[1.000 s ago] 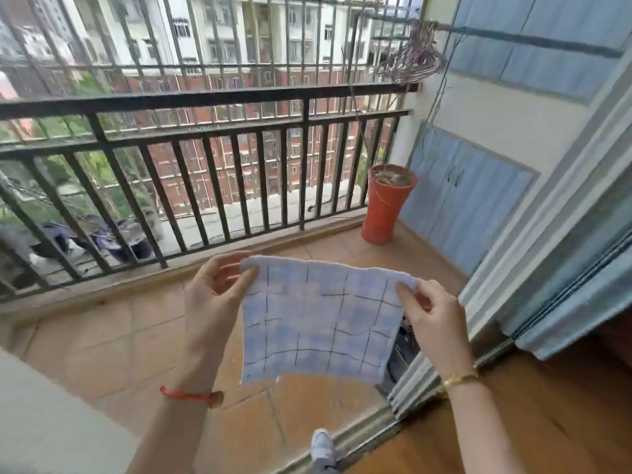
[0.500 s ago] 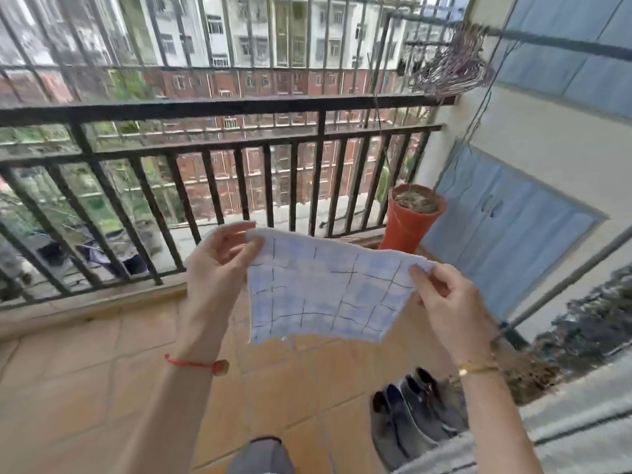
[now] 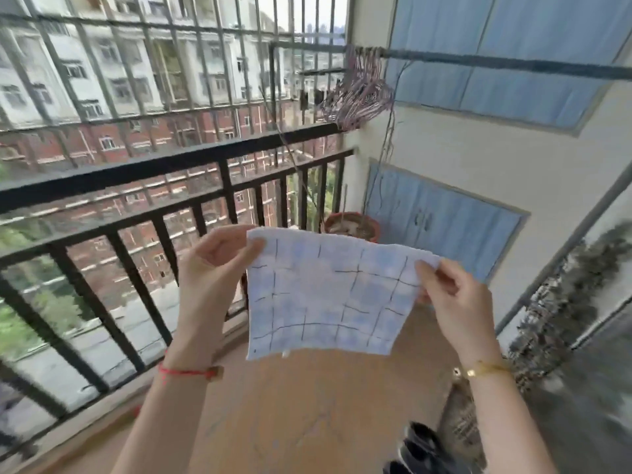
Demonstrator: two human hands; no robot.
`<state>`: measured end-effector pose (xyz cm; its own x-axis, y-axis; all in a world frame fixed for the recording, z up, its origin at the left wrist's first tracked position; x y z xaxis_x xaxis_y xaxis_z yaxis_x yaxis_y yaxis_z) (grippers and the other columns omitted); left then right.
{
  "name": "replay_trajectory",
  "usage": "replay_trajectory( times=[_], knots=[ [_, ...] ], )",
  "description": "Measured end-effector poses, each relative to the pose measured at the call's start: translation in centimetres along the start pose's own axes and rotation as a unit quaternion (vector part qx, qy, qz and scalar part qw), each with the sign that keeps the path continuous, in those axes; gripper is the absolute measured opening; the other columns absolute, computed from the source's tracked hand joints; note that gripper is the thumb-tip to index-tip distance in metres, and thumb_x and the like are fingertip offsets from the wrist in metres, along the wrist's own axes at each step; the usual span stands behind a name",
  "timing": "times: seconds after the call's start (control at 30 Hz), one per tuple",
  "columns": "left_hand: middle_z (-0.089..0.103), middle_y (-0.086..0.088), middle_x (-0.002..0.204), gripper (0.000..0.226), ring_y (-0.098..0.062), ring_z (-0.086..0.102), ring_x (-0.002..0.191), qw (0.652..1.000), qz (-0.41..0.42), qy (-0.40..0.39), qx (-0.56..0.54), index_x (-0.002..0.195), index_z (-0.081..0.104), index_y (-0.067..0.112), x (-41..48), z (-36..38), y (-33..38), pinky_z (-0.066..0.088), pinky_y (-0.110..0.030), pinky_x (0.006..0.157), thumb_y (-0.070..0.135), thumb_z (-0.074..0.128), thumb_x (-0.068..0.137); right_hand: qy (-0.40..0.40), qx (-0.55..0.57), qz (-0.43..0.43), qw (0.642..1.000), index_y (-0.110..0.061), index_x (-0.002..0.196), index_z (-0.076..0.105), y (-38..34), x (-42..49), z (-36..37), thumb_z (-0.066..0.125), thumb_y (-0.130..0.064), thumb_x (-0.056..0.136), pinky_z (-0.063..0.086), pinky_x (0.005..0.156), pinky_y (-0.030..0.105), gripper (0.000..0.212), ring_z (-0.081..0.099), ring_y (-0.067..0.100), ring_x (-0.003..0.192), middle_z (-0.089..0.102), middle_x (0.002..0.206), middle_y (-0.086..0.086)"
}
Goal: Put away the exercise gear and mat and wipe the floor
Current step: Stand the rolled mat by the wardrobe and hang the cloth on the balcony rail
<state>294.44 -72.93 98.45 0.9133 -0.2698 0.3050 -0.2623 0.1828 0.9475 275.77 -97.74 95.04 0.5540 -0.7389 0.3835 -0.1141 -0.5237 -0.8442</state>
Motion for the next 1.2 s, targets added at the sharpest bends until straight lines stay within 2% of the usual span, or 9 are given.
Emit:
replay_trajectory(
  times=[0.1,0.17,0.3,0.47,0.67,0.8,0.93,1.0,1.2],
  knots=[
    [0.078,0.001,0.092,0.024,-0.007,0.073,0.083,0.998,0.013,-0.056,0.000,0.106,0.074,0.008,6.2,3.1,-1.4,0.055,-0.014,0.072,0.009,0.078,0.083,0.050,0.006,0.024,0.998,-0.007,0.078,0.064,0.5,3.7,0.4,0.061,-0.036,0.092,0.048,0.059,0.014,0.032,0.064,0.007,0.064,0.065,0.076,0.016],
    [0.078,0.002,0.089,0.021,-0.005,0.073,0.080,0.996,0.016,-0.088,-0.008,0.104,0.074,0.008,9.6,5.5,-2.0,0.055,-0.012,0.069,0.007,0.077,0.084,0.072,0.005,0.037,0.997,-0.006,0.079,0.065,0.8,6.0,0.5,0.061,-0.029,0.093,0.043,0.055,0.007,0.027,0.062,-0.001,0.059,0.065,0.073,0.011],
    [0.078,0.004,0.087,0.016,-0.007,0.073,0.080,0.991,0.021,-0.131,-0.034,0.098,0.075,0.012,16.1,11.0,-2.6,0.055,-0.015,0.069,0.007,0.078,0.084,0.130,-0.012,0.025,0.991,-0.009,0.081,0.065,1.2,11.1,-0.4,0.061,-0.032,0.092,0.048,0.061,0.021,0.025,0.061,0.001,0.059,0.063,0.066,0.001],
    [0.079,0.000,0.094,0.019,-0.016,0.075,0.089,0.983,0.042,-0.171,-0.054,0.101,0.075,0.015,22.5,19.0,-2.3,0.060,-0.027,0.078,0.015,0.080,0.083,0.188,-0.031,-0.016,0.982,-0.008,0.075,0.060,2.1,18.2,-2.9,0.057,-0.056,0.086,0.051,0.069,0.051,0.049,0.062,0.030,0.066,0.063,0.066,0.013],
    [0.079,-0.003,0.095,0.024,-0.020,0.076,0.091,0.969,0.081,-0.216,-0.088,0.105,0.074,0.016,29.2,30.5,-0.8,0.060,-0.033,0.085,0.017,0.080,0.082,0.240,-0.069,-0.067,0.966,-0.008,0.066,0.049,3.8,28.1,-8.8,0.061,-0.038,0.093,0.043,0.063,0.038,0.042,0.055,0.033,0.063,0.054,0.063,0.016],
    [0.079,-0.001,0.089,0.023,-0.010,0.074,0.080,0.962,0.108,-0.224,-0.111,0.103,0.076,0.016,33.3,38.8,0.4,0.057,-0.019,0.073,0.016,0.081,0.081,0.272,-0.093,-0.082,0.954,-0.006,0.070,0.054,4.3,35.2,-13.8,0.062,-0.036,0.092,0.041,0.065,0.035,0.038,0.052,0.031,0.064,0.054,0.066,0.016],
    [0.078,0.006,0.080,0.021,0.000,0.069,0.070,0.951,0.136,-0.242,-0.137,0.100,0.076,0.018,37.4,47.6,1.6,0.051,-0.012,0.065,0.014,0.082,0.080,0.308,-0.121,-0.101,0.938,-0.005,0.075,0.058,4.7,42.3,-18.7,0.061,-0.032,0.094,0.037,0.063,0.026,0.033,0.047,0.009,0.063,0.054,0.067,0.002],
    [0.077,0.006,0.079,0.019,0.000,0.068,0.068,0.947,0.149,-0.248,-0.138,0.099,0.076,0.020,39.5,51.6,2.3,0.051,-0.012,0.064,0.014,0.081,0.081,0.317,-0.119,-0.113,0.934,-0.002,0.069,0.049,4.5,45.8,-20.7,0.060,-0.030,0.095,0.029,0.056,0.021,0.040,0.037,0.005,0.056,0.041,0.058,-0.005],
    [0.076,0.001,0.085,0.025,-0.004,0.068,0.072,0.936,0.127,-0.283,-0.168,0.108,0.074,0.012,45.9,62.0,4.3,0.057,-0.019,0.071,0.013,0.079,0.083,0.295,-0.036,-0.110,0.948,0.007,0.076,0.041,5.2,55.8,-25.8,0.058,-0.043,0.089,0.040,0.069,0.034,0.055,0.036,0.018,0.069,0.035,0.072,0.008]
  ],
)
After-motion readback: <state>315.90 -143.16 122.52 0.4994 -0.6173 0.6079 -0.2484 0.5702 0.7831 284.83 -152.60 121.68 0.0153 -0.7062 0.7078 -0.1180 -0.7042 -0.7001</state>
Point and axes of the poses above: each hand's wrist, its own x-axis towards the middle knuckle, its own z-axis out of the palm, y = z × x, the point moved 3 cm from there along x, towards the middle knuckle
